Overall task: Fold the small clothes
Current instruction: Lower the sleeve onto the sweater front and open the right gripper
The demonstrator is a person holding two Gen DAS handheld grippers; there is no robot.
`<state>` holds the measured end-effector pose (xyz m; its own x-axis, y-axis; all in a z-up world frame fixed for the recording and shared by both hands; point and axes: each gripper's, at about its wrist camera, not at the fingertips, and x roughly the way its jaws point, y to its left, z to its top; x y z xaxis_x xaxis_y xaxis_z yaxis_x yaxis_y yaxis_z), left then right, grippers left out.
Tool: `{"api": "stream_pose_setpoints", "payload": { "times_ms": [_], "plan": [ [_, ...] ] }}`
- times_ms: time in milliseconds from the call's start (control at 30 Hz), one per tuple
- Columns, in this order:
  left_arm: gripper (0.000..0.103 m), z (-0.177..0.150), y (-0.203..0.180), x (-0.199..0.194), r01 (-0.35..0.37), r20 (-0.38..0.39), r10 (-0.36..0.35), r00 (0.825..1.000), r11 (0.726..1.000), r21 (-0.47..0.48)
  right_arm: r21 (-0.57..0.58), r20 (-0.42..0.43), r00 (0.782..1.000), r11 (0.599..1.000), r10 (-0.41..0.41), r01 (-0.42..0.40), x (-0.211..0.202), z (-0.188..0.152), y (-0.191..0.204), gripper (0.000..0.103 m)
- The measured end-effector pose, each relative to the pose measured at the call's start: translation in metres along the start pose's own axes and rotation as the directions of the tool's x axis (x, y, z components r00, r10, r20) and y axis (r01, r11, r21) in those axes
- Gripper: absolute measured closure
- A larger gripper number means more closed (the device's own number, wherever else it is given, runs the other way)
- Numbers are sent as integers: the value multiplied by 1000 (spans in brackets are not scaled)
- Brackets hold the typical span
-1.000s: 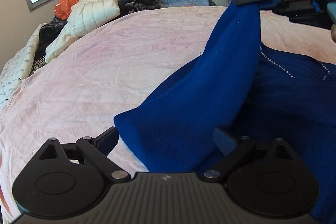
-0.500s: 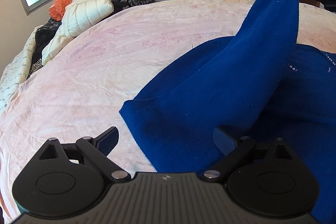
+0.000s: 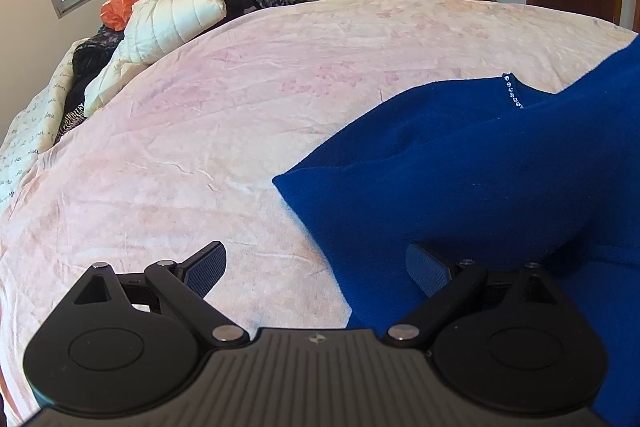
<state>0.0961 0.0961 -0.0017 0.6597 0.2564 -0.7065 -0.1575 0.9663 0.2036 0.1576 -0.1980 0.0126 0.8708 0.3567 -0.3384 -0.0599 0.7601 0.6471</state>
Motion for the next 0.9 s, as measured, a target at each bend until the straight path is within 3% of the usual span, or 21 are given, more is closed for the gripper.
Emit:
{"api": "stream_pose_setpoints", "payload": {
  "times_ms": [433,900],
  "plan": [
    [6,2,-11,1,23,-10,-22,1000,999,25,106,58,995,991,-87,80,-28,-6,-60,90],
    [6,1,-18,0,28,-12,-27,1000,999,40,175,89,985,976,-146,129,-49,-12,-101,90]
  ]
}}
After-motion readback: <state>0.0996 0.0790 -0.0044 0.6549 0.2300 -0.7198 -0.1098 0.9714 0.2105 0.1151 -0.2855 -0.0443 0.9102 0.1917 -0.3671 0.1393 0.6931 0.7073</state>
